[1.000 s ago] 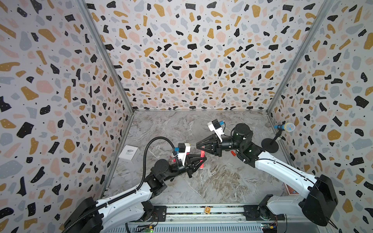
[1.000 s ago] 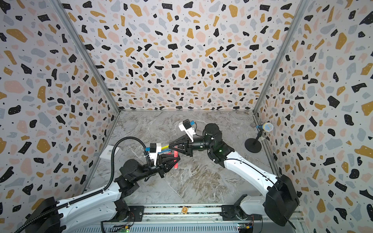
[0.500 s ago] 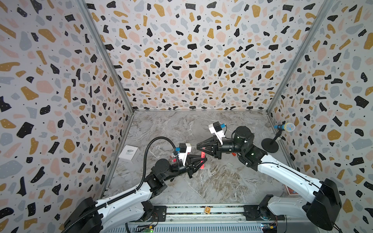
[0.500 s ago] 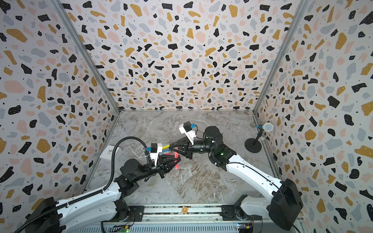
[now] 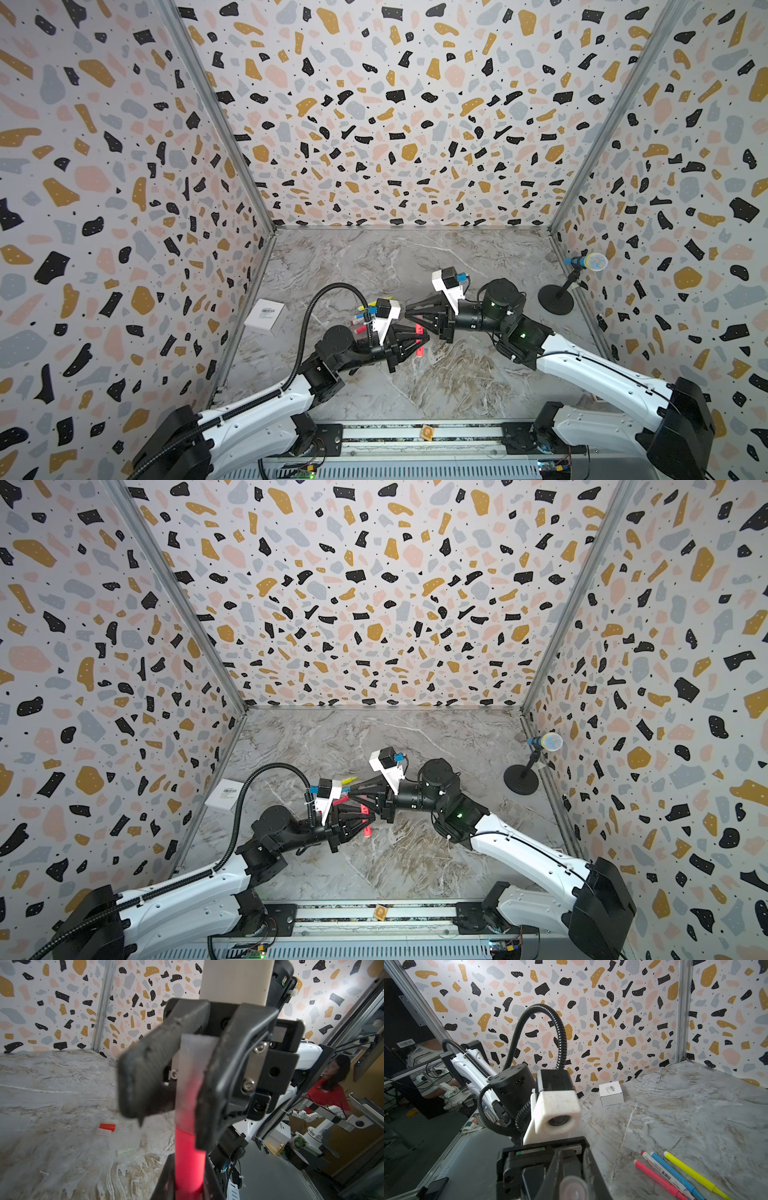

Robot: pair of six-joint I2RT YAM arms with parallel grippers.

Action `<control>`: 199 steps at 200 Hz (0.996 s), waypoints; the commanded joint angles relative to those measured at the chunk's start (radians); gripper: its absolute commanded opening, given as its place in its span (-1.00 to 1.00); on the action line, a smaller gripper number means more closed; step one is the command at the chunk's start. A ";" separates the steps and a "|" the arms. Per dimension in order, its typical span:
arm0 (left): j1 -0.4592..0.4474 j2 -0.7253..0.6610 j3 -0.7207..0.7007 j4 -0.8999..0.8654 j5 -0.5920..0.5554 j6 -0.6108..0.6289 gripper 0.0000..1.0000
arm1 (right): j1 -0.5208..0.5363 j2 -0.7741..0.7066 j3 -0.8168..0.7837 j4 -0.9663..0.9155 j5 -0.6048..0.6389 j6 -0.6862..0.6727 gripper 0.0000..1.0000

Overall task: Insert pens into pen caps
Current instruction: Put on the pen cap to the pen.

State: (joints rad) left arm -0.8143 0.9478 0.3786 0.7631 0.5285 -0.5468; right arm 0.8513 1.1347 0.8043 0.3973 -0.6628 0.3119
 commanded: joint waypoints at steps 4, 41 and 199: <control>0.082 -0.027 0.138 0.338 -0.118 -0.152 -1.00 | 0.066 -0.010 -0.121 -0.181 -0.150 -0.106 -1.00; 0.104 -0.028 0.144 0.382 -0.104 -0.186 -1.00 | 0.067 -0.026 -0.160 -0.169 -0.198 -0.117 -1.00; 0.163 -0.042 0.155 0.398 -0.121 -0.203 -1.00 | 0.171 -0.030 -0.249 -0.222 -0.081 -0.096 -1.00</control>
State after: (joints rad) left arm -0.7406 0.9356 0.3786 0.7185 0.6922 -0.5625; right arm 0.9329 1.0805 0.6800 0.5091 -0.4797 0.3389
